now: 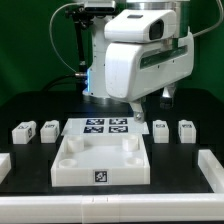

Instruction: Assemble one leg

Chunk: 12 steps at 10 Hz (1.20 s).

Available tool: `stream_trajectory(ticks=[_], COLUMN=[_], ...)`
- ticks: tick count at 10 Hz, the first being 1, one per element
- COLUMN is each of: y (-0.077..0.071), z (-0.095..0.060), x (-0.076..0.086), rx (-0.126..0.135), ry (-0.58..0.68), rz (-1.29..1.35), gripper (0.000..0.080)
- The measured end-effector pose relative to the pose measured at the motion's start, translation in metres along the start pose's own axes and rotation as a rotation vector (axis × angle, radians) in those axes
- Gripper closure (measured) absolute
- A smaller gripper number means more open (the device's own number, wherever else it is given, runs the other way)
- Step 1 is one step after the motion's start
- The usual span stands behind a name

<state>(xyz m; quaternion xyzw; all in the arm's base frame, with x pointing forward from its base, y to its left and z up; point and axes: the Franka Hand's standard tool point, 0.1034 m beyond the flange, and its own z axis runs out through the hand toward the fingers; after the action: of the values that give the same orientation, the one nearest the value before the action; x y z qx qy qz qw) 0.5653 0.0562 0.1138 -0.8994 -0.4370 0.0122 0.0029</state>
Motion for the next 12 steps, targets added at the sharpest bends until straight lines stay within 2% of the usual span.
stream_trajectory(ticks=[12], y=[-0.0012], z=[0.0022], x=[-0.0019], rx=[0.001], ry=[-0.001], rz=[-0.050], gripper=[0.0150])
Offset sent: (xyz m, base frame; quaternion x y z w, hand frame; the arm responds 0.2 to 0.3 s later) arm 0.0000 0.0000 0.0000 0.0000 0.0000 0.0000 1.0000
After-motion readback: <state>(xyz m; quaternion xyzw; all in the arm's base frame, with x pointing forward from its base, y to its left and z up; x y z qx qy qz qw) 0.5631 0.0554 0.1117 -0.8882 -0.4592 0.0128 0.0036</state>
